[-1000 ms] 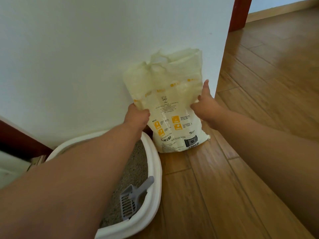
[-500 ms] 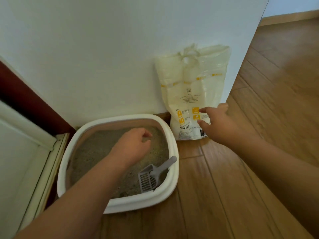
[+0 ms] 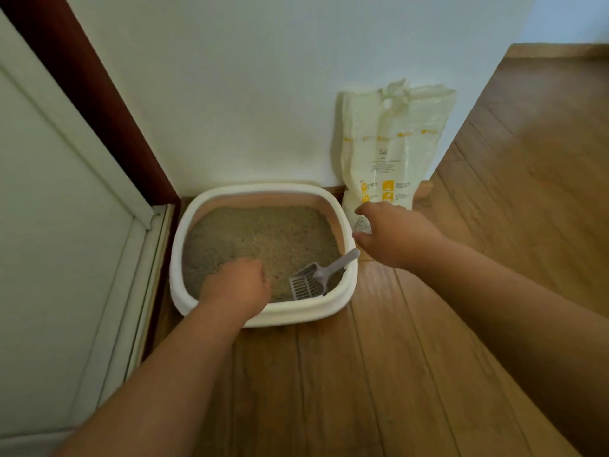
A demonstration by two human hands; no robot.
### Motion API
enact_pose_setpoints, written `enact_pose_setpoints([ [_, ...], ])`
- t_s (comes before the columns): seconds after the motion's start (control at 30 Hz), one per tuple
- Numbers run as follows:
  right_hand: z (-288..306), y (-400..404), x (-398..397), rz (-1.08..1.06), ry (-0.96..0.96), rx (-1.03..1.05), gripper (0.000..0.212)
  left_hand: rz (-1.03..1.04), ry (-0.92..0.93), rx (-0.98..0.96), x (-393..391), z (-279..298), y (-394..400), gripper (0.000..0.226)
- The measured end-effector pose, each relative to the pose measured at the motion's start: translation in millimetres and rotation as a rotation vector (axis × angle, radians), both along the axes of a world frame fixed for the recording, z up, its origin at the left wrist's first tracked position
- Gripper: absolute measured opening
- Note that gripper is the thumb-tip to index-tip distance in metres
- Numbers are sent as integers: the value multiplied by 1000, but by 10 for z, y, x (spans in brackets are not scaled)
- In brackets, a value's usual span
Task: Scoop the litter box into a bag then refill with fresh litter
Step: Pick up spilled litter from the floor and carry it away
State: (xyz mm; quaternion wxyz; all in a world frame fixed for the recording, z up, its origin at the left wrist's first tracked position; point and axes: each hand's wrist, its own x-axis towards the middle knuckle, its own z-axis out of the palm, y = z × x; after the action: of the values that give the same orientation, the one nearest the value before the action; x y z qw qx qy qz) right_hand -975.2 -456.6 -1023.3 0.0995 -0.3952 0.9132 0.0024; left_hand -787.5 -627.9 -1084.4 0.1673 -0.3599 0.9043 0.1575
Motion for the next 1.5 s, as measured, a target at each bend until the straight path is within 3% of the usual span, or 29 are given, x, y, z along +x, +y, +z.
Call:
enact_pose_setpoints([
  [0.17,-48,-178,238,75,84,-89,49,23,-9,-154,233,140,-70,30],
  [0.33,-123,28,541,136,33,-154,49,60,71,-283,452,432,269,34],
  [0.53,-413,188,563,246,-14,-176,53,349,335,-41,796,469,908,27],
  [0.67,-603,96,507,241,-79,-146,52,537,494,9,969,300,1072,22],
  [0.77,-781,47,540,246,-138,-114,47,813,725,264,808,39,1113,19],
  [0.9,-1112,48,581,304,-198,-100,31,1360,1209,978,604,-317,1197,25],
  [1.1,-1521,60,774,397,-336,-85,31,1493,1546,1549,1070,-990,1388,45],
  [1.17,-1683,58,883,458,-372,-53,26,1522,1610,1645,1134,-1152,1445,50],
  [1.3,-2108,15,1068,583,-381,120,27,1530,1566,1701,1150,-1236,1495,51],
  [1.5,-2492,-155,1198,597,-353,274,70,1508,1560,1634,1292,-1194,1243,49],
])
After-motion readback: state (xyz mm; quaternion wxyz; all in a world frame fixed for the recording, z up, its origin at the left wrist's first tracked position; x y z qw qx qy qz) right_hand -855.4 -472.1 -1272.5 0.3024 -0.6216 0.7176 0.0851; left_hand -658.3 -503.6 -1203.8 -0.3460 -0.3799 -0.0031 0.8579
